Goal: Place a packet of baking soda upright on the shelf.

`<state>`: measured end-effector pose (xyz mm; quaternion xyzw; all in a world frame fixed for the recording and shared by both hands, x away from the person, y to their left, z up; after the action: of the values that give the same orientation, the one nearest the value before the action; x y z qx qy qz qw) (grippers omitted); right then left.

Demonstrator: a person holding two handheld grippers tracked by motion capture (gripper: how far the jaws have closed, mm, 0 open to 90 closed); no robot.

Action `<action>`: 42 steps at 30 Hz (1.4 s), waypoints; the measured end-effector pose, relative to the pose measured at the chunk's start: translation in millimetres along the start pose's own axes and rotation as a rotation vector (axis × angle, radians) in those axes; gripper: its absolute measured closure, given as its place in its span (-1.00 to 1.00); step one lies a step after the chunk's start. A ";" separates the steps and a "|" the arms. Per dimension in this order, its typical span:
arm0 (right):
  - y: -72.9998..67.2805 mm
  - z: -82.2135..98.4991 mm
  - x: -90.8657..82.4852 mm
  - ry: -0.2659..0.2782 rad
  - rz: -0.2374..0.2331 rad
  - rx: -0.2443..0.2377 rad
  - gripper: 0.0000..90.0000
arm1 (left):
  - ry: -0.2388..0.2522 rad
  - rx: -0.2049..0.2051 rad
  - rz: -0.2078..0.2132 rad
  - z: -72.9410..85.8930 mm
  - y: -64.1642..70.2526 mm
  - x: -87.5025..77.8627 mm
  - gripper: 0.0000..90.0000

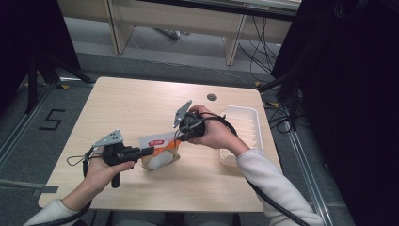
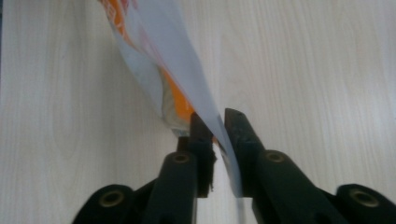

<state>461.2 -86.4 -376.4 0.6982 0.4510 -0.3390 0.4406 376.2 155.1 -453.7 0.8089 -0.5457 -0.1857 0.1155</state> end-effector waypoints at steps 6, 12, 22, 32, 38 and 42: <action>2.2 -3.1 0.1 -0.016 -0.015 -0.024 1.00 | -0.036 0.051 -0.082 3.1 3.4 -3.1 0.44; 2.9 -7.3 -1.9 -0.021 -0.036 -0.033 1.00 | -0.046 0.073 -0.207 14.8 5.7 -19.0 -0.17; 7.6 -25.2 -12.4 -0.036 -0.063 -0.036 1.00 | -0.066 0.057 -0.240 34.2 13.5 -38.8 -0.23; 13.3 -36.3 -25.6 -0.079 -0.054 -0.037 1.00 | -0.086 0.060 -0.242 37.0 12.2 -36.9 -0.23; 19.9 -36.6 -33.9 -0.086 -0.046 -0.030 1.00 | -0.088 0.057 -0.241 37.8 12.4 -35.3 -0.24; 23.0 -35.8 -42.1 -0.094 -0.034 -0.002 1.00 | -0.095 0.072 -0.239 37.6 11.1 -35.5 -0.24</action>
<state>470.0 -72.1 -319.0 0.6731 0.4422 -0.3784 0.4563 338.9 184.3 -477.2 0.8622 -0.4564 -0.2165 0.0376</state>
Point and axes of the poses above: each handheld gripper's, and its own axes: x roughly forward along the jaws, z roughly out of its underside, y roughly to its right, the point moved 1 cm from there along x, roughly forward along the jaws, and after that the axes turned 10 degrees about z, right-handed, at the moved point
